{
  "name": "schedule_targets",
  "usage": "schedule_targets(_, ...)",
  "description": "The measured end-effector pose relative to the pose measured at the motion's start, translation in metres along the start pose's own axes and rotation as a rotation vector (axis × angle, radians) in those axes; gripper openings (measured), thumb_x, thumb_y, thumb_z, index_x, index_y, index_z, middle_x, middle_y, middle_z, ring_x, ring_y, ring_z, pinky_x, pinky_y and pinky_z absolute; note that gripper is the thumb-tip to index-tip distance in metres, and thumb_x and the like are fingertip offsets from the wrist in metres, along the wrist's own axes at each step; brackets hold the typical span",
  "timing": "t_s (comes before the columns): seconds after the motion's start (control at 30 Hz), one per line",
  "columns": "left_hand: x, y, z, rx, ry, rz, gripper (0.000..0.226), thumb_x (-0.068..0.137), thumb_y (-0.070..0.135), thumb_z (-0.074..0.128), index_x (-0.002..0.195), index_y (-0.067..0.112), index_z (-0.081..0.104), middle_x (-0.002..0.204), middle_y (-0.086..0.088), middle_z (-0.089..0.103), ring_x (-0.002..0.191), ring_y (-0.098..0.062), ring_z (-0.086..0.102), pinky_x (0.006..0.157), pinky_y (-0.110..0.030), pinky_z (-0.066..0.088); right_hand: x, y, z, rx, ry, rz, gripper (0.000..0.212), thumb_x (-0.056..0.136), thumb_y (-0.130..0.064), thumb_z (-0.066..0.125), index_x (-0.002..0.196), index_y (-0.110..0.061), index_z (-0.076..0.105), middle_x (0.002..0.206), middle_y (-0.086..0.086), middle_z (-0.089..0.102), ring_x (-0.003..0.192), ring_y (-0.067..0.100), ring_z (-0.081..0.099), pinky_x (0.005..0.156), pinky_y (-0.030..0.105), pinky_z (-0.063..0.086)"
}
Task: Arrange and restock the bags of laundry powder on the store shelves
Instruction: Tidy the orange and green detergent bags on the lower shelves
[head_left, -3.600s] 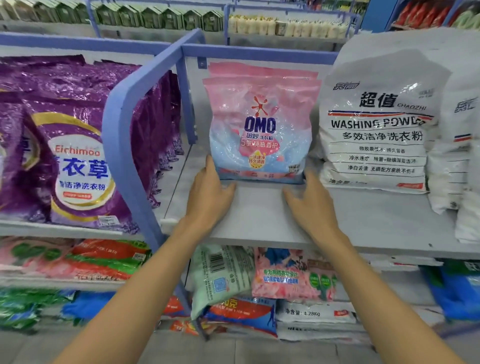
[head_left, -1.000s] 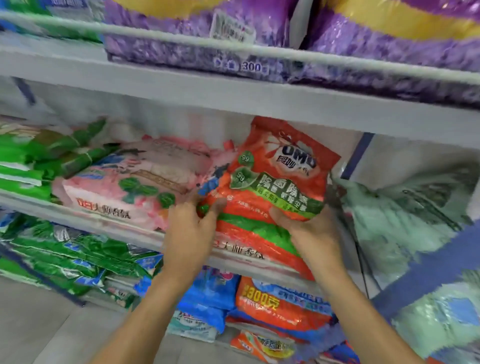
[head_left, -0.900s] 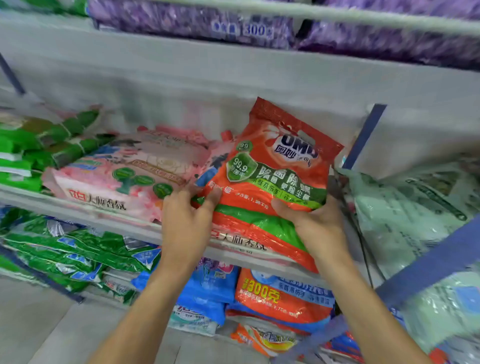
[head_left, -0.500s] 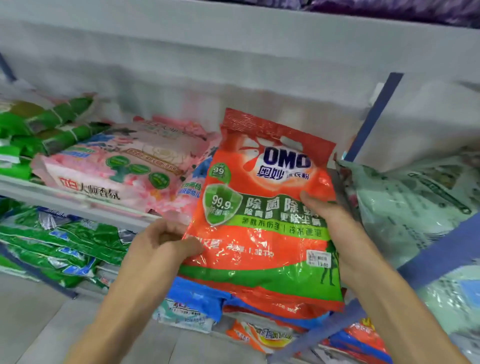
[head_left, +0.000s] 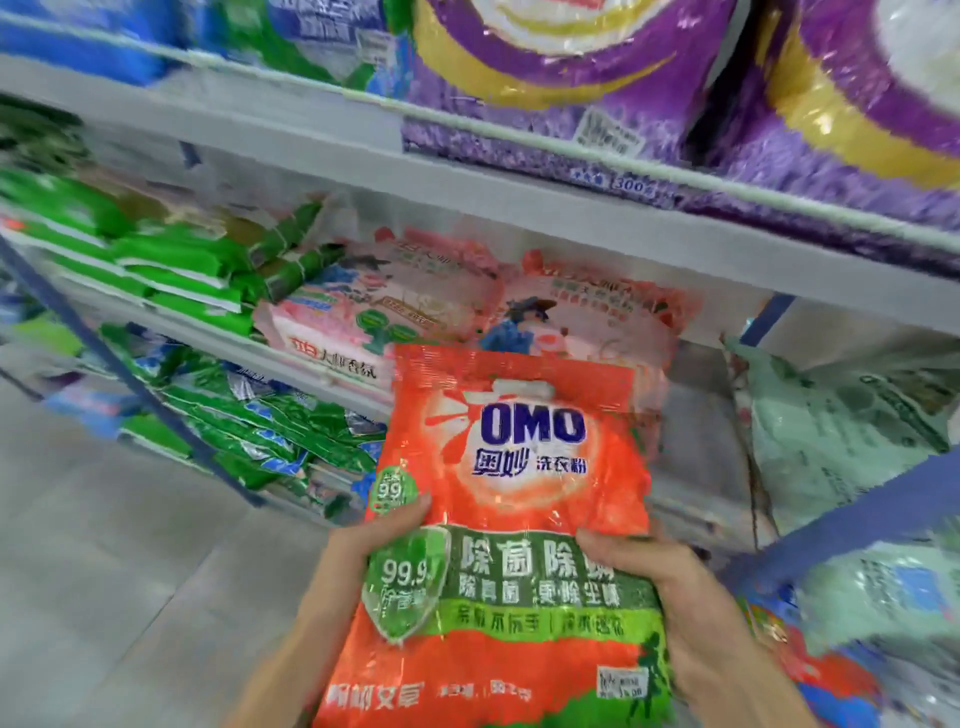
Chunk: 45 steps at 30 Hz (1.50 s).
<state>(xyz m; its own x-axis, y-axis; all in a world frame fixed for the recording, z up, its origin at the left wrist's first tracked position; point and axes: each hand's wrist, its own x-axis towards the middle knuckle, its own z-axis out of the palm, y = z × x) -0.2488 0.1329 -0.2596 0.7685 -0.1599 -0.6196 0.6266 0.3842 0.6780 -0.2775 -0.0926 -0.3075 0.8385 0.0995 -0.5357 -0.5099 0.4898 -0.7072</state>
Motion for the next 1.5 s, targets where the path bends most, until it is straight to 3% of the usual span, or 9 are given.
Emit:
schedule_targets(0.1,-0.046,0.01,-0.024,-0.074,0.032,-0.012,0.012,0.072,0.005,0.065,0.068,-0.001,0.075,0.064,-0.02,0.072,0.047,-0.029,0.069,0.043,-0.033,0.057,-0.022,0.003,0.04,-0.017,-0.044,0.036,0.082,0.06,0.008,0.078,0.138,-0.004,0.056,0.11,0.027,0.074,0.085,0.043,0.076,0.066,0.051,0.062)
schedule_targets(0.23,-0.11,0.036,-0.068,-0.111,0.112,0.051,0.04,0.062,-0.008,0.075,0.102,-0.005,0.071,0.081,-0.027,0.074,0.057,-0.038,0.072,0.047,-0.043,0.059,-0.05,0.003,0.113,-0.018,-0.139,0.108,0.075,0.062,0.0,0.079,0.134,-0.006,0.06,0.112,0.027,0.074,0.09,0.044,0.075,0.078,0.057,0.061)
schedule_targets(0.33,-0.157,0.05,-0.108,-0.162,0.156,0.098,0.073,0.062,0.004,0.082,0.13,-0.006,0.058,0.105,-0.033,0.071,0.074,-0.045,0.073,0.063,-0.053,0.061,-0.071,0.005,0.171,-0.066,-0.201,0.102,0.07,0.064,-0.006,0.082,0.131,-0.009,0.063,0.117,0.025,0.073,0.1,0.046,0.072,0.093,0.064,0.055)
schedule_targets(0.53,-0.239,0.088,-0.175,-0.262,0.2,0.217,0.103,0.032,0.017,0.1,0.124,-0.005,0.062,0.109,-0.036,0.069,0.08,-0.049,0.073,0.066,-0.055,0.06,-0.093,0.018,0.281,-0.344,-0.302,0.034,0.078,0.058,-0.035,0.097,0.129,-0.023,0.066,0.122,0.014,0.074,0.112,0.041,0.07,0.108,0.061,0.046)
schedule_targets(0.67,-0.269,0.122,-0.221,-0.274,0.281,0.302,0.086,0.051,0.007,0.091,0.129,-0.006,0.058,0.101,-0.031,0.073,0.072,-0.043,0.074,0.061,-0.049,0.061,-0.098,0.03,0.35,-0.422,-0.407,-0.008,0.076,0.063,-0.048,0.095,0.131,-0.032,0.064,0.127,0.005,0.073,0.119,0.037,0.067,0.11,0.059,0.043)
schedule_targets(0.87,-0.292,0.171,-0.296,-0.274,0.336,0.38,0.08,0.059,0.009,0.089,0.132,-0.001,0.057,0.113,-0.032,0.07,0.088,-0.047,0.071,0.077,-0.058,0.059,-0.087,0.059,0.439,-0.376,-0.454,-0.075,0.075,0.056,-0.027,0.097,0.125,-0.023,0.068,0.12,0.013,0.075,0.111,0.041,0.071,0.104,0.062,0.048)
schedule_targets(1.03,-0.289,0.212,-0.352,-0.292,0.315,0.445,0.066,0.069,-0.003,0.083,0.129,-0.004,0.055,0.098,-0.027,0.073,0.072,-0.041,0.073,0.057,-0.045,0.061,-0.061,0.073,0.507,-0.46,-0.511,-0.117,0.075,0.056,-0.036,0.098,0.124,-0.028,0.068,0.122,0.007,0.075,0.113,0.037,0.07,0.108,0.061,0.044)
schedule_targets(1.33,-0.238,0.303,-0.472,-0.265,0.374,0.518,0.07,0.063,0.012,0.089,0.126,0.001,0.06,0.113,-0.03,0.07,0.093,-0.051,0.07,0.082,-0.059,0.057,0.033,0.1,0.65,-0.493,-0.582,-0.116,0.066,0.063,-0.032,0.089,0.124,-0.026,0.066,0.115,0.005,0.077,0.106,0.032,0.074,0.101,0.056,0.05)
schedule_targets(1.5,-0.218,0.374,-0.545,-0.253,0.436,0.539,0.064,0.06,0.004,0.083,0.119,-0.003,0.06,0.099,-0.028,0.073,0.074,-0.044,0.074,0.059,-0.046,0.061,0.096,0.118,0.749,-0.444,-0.617,-0.048,0.068,0.065,-0.035,0.086,0.128,-0.023,0.064,0.112,0.007,0.078,0.1,0.031,0.076,0.093,0.047,0.055)
